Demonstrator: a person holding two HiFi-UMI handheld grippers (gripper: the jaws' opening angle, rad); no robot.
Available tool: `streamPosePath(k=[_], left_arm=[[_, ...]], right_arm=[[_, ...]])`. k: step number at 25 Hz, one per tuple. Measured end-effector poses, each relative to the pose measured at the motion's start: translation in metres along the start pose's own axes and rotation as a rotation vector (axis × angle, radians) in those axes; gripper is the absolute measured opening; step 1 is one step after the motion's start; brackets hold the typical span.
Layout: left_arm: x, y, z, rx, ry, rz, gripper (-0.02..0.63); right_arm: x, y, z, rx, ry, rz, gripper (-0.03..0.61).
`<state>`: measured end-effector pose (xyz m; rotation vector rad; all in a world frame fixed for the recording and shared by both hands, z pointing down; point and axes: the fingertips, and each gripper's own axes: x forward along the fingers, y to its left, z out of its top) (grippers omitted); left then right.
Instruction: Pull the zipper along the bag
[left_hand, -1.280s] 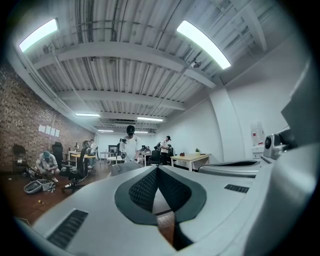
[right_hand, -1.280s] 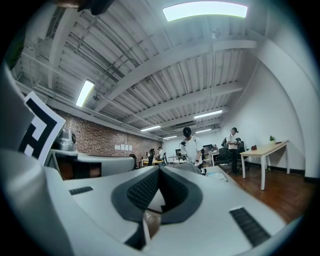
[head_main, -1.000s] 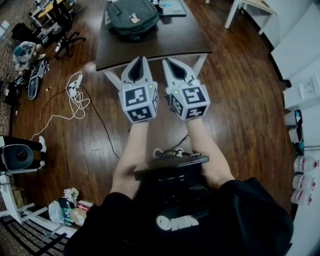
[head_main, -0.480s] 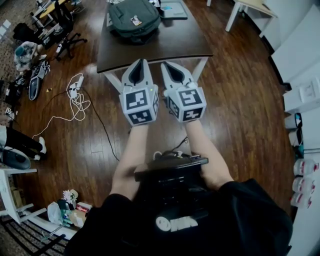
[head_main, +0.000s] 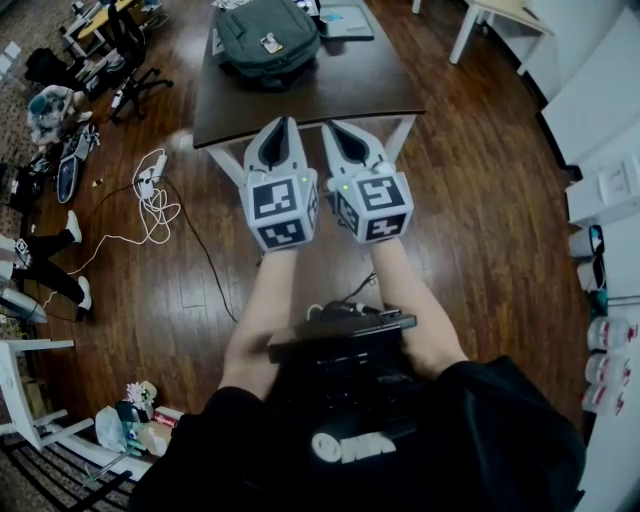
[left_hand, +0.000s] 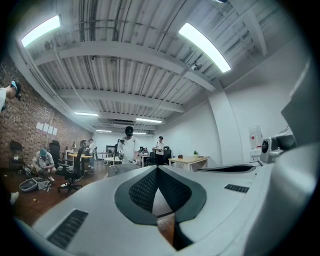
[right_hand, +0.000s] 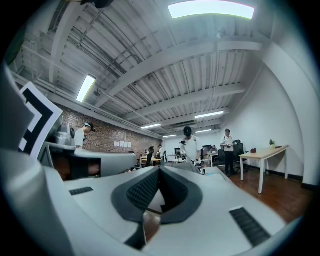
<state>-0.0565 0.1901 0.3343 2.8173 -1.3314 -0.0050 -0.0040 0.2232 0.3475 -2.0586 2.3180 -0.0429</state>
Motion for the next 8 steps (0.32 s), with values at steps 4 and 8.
streamPosePath(k=[4, 8], left_arm=[[0.0013, 0.0005, -0.0007, 0.000, 0.000, -0.001, -0.008], [0.0038, 0.0019, -0.0022, 0.001, -0.003, -0.004, -0.008]], right_arm=[[0.0015, -0.0002, -0.0009, -0.006, 0.003, 0.001, 0.011], [0.0049, 0.0000, -0.0031, -0.017, 0.005, 0.004, 0.011]])
